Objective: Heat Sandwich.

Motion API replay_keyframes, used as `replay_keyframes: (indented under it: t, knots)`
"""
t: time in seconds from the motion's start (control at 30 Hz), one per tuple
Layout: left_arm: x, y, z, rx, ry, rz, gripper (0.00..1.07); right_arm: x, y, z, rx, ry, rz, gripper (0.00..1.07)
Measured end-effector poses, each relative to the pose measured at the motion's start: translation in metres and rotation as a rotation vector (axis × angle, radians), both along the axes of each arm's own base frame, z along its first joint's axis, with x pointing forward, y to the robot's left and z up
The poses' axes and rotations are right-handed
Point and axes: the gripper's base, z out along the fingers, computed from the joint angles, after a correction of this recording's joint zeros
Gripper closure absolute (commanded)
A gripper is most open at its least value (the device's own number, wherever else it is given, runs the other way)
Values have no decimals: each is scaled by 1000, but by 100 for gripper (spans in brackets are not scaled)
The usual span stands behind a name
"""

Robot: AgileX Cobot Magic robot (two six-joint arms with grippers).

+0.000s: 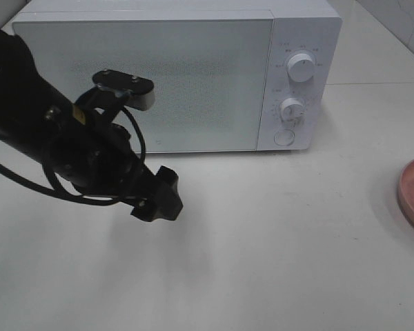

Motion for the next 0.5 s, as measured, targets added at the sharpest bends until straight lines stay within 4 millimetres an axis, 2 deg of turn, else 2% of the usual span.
replay_keyframes:
  t: [0.2,0.23,0.27,0.33,0.37,0.4,0.5]
  knots:
    - [9,28,16,1,10,72,8,0,0,0,0,0,0,32]
    - [12,38,20,5,16,100,8,0,0,0,0,0,0,32]
    - [12,38,20,5,16,100,8,0,0,0,0,0,0,32]
    - [15,49,23,4,17,134,8,0,0,0,0,0,0,32]
    - [16,62,26,5,18,169,8,0,0,0,0,0,0,32]
    - [16,62,26,5,18,169,8,0,0,0,0,0,0,32]
    - [14,80,29,2,13,221,8,0,0,0,0,0,0,32]
